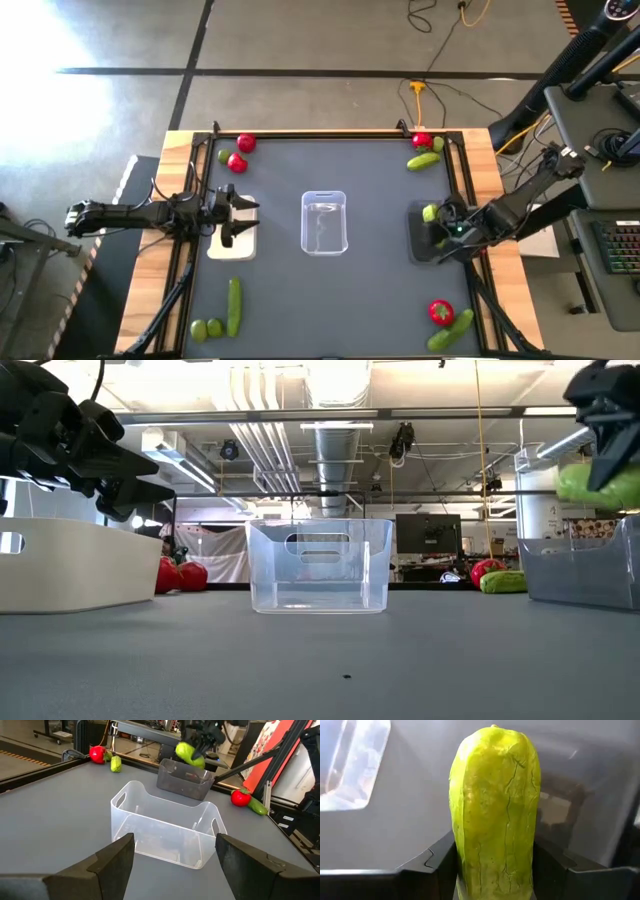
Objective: Sort produce into baskets
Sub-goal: Put the green cucumber into the black bin
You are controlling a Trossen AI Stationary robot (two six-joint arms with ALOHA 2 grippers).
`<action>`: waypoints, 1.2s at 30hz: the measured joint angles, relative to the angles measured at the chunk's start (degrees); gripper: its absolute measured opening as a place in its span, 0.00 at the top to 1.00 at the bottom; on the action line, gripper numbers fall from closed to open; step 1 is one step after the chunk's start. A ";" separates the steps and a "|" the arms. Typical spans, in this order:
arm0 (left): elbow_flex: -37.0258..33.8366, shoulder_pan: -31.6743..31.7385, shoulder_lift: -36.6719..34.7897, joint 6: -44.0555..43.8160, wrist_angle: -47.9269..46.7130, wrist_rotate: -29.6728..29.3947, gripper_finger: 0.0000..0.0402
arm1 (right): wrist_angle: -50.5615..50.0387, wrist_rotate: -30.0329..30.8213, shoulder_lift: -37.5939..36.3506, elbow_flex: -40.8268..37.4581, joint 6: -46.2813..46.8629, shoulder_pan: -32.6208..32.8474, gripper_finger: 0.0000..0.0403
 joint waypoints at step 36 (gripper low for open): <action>0.00 0.00 -0.01 0.00 0.00 -0.01 0.35 | 10.20 -21.75 24.94 0.42 -36.90 -27.18 0.50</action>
